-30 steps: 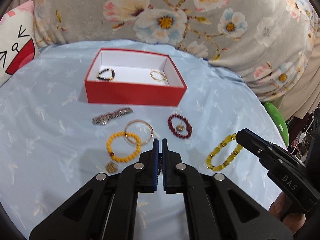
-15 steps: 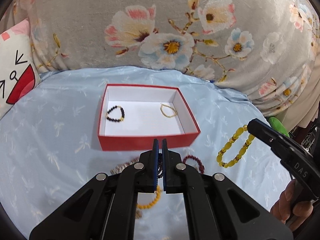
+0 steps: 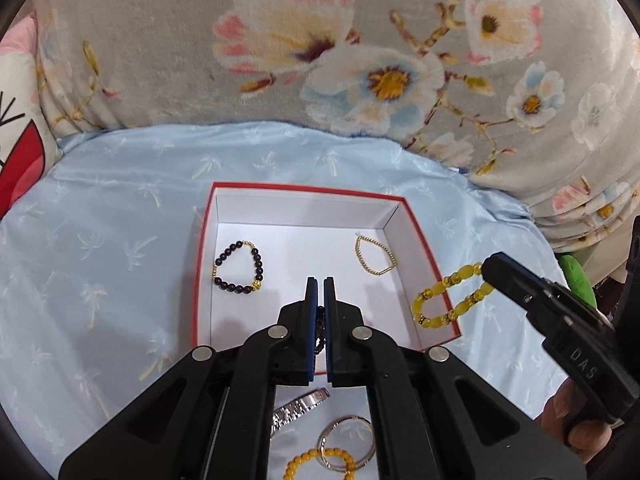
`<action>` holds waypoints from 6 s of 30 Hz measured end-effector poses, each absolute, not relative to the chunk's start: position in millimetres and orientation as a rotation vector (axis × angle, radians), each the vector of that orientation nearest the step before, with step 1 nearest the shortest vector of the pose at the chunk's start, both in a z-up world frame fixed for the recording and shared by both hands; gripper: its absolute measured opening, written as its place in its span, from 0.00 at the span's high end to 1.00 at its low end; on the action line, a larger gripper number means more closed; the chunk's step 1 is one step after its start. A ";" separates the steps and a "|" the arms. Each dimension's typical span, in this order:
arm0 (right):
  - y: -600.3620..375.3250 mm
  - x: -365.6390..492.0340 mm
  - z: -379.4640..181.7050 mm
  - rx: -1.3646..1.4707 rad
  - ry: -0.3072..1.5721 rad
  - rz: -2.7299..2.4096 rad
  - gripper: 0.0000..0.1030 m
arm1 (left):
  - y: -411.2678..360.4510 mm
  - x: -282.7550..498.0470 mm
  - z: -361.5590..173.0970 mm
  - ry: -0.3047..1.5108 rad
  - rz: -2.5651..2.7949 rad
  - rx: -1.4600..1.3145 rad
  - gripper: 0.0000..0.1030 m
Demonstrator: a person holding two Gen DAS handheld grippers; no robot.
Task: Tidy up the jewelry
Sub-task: 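Open both tools to drop the bracelets into the red box, then move both open tools back toward the remaining jewelry, then grasp the rose-gold bangle with the left tool, then lift the rose-gold bangle with the left tool while the right tool grasps the red bead bracelet, then carry the bangle and red bracelet into the red box and open both tools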
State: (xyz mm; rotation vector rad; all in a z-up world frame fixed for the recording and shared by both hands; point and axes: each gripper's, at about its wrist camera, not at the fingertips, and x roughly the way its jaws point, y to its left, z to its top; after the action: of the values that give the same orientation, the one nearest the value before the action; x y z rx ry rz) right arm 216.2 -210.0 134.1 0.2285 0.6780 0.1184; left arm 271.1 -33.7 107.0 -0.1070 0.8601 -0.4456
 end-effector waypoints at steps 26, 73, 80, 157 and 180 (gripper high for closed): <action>-231.7 234.6 97.4 0.269 0.672 0.048 0.57 | -11.0 305.4 76.8 0.820 -0.193 -0.047 0.41; -205.5 80.6 15.9 0.277 0.843 -0.011 0.56 | -60.0 173.5 3.2 0.913 -0.297 0.067 0.47; -206.5 82.3 15.0 0.282 0.846 -0.010 0.56 | -63.3 171.2 3.6 0.907 -0.313 0.089 0.77; -201.0 123.2 66.7 0.227 0.776 -0.001 0.88 | -8.4 140.2 54.6 0.813 -0.292 -0.040 0.50; -186.8 209.9 145.0 0.198 0.657 0.102 0.88 | -21.9 231.2 122.2 0.689 -0.300 0.025 0.50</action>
State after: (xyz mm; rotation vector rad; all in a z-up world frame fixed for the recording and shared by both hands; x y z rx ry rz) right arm 209.9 -186.8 145.0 0.1981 0.6573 0.1020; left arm 231.2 -21.9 122.2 0.0254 0.6887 -0.3005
